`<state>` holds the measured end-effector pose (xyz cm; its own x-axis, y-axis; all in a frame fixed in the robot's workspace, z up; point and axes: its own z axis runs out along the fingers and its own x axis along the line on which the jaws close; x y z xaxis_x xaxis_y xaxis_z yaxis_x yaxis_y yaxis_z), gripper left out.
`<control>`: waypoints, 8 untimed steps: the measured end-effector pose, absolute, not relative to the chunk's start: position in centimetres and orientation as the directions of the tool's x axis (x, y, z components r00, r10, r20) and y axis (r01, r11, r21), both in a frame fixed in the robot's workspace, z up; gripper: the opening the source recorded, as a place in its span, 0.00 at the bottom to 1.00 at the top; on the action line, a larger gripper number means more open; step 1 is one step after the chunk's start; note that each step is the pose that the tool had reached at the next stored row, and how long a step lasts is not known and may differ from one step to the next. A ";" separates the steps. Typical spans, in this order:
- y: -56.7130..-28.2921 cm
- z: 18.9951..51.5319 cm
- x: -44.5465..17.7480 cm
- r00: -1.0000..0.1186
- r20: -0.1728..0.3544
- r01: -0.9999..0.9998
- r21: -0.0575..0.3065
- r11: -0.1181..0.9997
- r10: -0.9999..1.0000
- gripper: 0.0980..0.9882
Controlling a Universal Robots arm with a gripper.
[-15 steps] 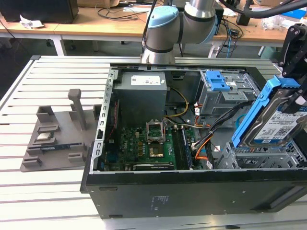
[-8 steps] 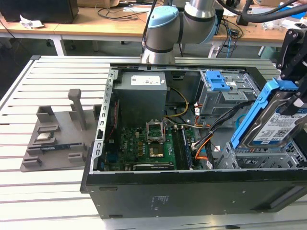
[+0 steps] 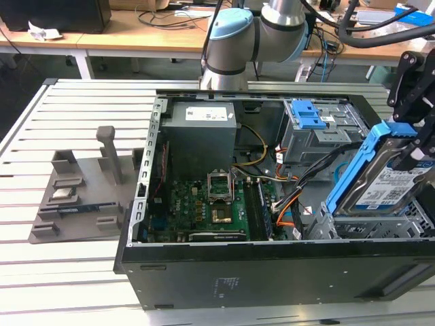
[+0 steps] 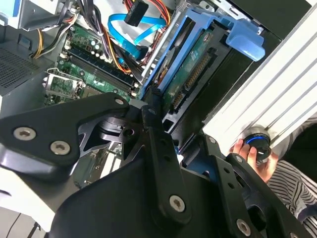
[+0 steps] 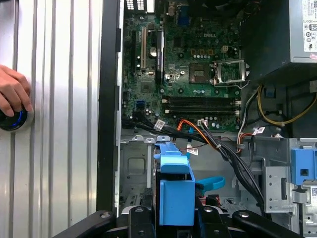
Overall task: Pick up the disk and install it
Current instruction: 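Insert the disk into the insertion slot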
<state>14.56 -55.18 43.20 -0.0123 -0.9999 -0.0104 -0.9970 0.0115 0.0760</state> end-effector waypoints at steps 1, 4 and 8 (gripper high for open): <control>-55.2 42.9 14.6 -0.012 -0.010 -0.997 0.076 0.011 -1.000 0.30; -55.2 42.4 14.6 -0.012 -0.010 -0.997 0.076 0.011 -1.000 0.30; -55.2 42.0 14.6 -0.012 -0.010 -0.997 0.076 0.011 -1.000 0.30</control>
